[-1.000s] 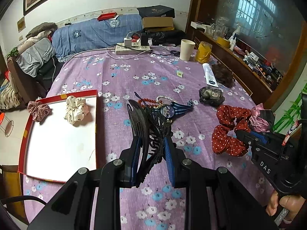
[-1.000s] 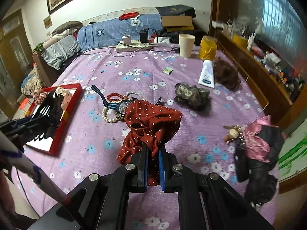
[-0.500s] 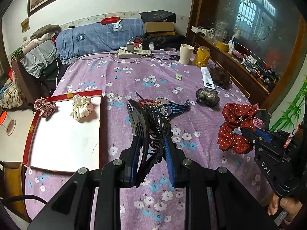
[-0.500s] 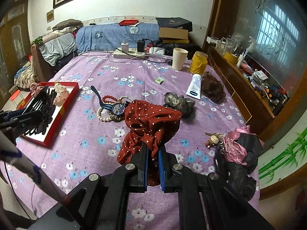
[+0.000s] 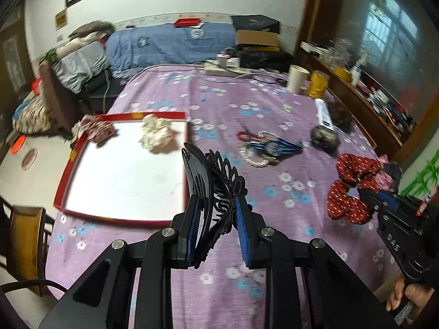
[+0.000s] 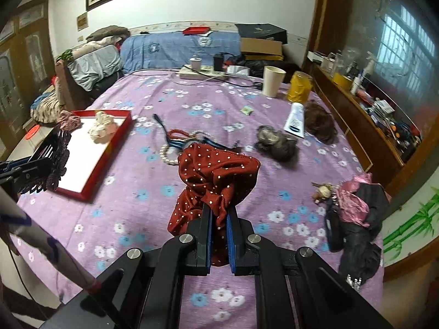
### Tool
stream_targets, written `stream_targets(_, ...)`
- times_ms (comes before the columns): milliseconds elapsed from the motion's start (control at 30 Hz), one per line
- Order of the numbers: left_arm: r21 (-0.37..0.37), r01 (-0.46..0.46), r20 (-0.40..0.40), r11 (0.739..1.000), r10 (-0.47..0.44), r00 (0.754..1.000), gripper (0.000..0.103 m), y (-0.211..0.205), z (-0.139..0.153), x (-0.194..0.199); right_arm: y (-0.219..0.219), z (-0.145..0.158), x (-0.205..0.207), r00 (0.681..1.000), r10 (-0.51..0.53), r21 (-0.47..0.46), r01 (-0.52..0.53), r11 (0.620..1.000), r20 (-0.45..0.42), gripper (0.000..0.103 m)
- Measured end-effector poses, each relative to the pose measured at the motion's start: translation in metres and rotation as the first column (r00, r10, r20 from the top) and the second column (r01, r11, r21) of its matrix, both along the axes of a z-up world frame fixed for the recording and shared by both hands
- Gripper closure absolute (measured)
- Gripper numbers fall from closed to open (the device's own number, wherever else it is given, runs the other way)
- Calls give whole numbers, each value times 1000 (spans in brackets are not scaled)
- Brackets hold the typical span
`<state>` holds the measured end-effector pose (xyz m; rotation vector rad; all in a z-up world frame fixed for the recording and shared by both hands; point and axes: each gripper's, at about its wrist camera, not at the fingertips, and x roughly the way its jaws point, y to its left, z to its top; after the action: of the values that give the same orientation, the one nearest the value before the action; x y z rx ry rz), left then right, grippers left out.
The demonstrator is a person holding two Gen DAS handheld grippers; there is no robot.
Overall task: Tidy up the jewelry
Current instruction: 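Carry the claw clip and red scrunchie onto the tray and open both tools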
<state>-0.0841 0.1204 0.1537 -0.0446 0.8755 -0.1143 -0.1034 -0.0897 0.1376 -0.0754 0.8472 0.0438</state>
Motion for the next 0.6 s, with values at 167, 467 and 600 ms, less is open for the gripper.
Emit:
stream_targets(167,-31,-80,-15,996,80,997,78,56,-3,20,24,6,14,999,42,57,-42,998,6,93)
stream_targets(467,25,-144,-75,989,146,987,78,171,-27,77,117,-7,86,980,187,351,-150,924,-73,93)
stream_targets(600,44,-138,-111,990,142,984,78,207,-46,106,174,-31,122,965,230,397,-162,903,-128,93)
